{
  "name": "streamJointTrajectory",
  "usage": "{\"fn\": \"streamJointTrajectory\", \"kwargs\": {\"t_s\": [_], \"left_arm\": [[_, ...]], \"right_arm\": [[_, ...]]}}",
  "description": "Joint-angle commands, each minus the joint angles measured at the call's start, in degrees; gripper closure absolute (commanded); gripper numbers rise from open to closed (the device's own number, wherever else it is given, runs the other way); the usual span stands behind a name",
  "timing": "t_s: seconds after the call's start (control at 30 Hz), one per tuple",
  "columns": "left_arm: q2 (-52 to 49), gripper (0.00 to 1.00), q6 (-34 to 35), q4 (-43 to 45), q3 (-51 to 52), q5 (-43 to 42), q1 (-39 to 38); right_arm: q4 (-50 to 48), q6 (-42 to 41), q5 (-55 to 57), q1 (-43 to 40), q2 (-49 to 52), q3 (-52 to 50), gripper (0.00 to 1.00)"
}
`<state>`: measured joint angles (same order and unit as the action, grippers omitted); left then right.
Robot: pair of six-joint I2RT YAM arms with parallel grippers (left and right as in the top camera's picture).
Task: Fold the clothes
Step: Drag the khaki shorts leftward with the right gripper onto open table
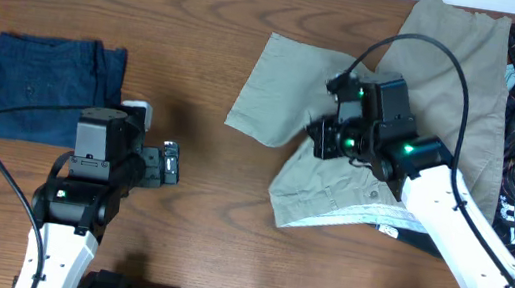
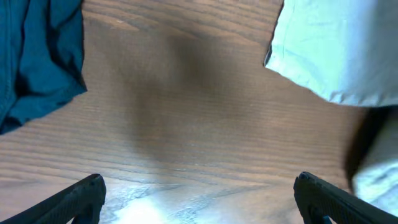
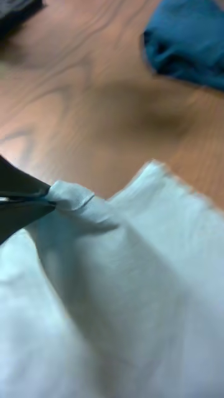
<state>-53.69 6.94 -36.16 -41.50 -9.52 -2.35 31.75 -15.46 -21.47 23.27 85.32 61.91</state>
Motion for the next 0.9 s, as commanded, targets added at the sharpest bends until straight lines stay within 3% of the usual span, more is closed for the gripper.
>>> {"fn": "streamJointTrajectory", "kwargs": {"t_s": [0.0, 0.1, 0.2, 0.43, 0.6, 0.87], "left_arm": [[-0.13, 0.02, 8.24, 0.28, -1.27, -0.57, -0.13], [-0.13, 0.02, 11.15, 1.75, -1.27, -0.57, -0.13], [-0.28, 0.02, 11.89, 4.85, -1.27, -0.59, -0.13], [-6.38, 0.02, 15.04, 13.38, -1.27, -3.5, -0.42], [-16.59, 0.02, 15.17, 20.2, -1.29, -9.77, -2.27], [-33.35, 0.02, 21.57, 30.45, -1.29, -11.04, -7.76]], "right_arm": [[5.11, 1.07, 0.44, 0.44, 1.64, -0.07, 0.83], [8.04, 5.49, 0.74, 0.39, 2.03, -0.07, 0.28], [7.76, 6.54, 5.03, 0.35, 1.64, -0.04, 0.03], [8.02, 4.28, 9.9, -2.29, -0.63, -0.02, 0.01], [10.03, 3.52, 8.94, -4.07, -1.7, -0.02, 0.01], [15.34, 2.21, 9.44, -8.44, -1.7, -0.04, 0.01]]}}
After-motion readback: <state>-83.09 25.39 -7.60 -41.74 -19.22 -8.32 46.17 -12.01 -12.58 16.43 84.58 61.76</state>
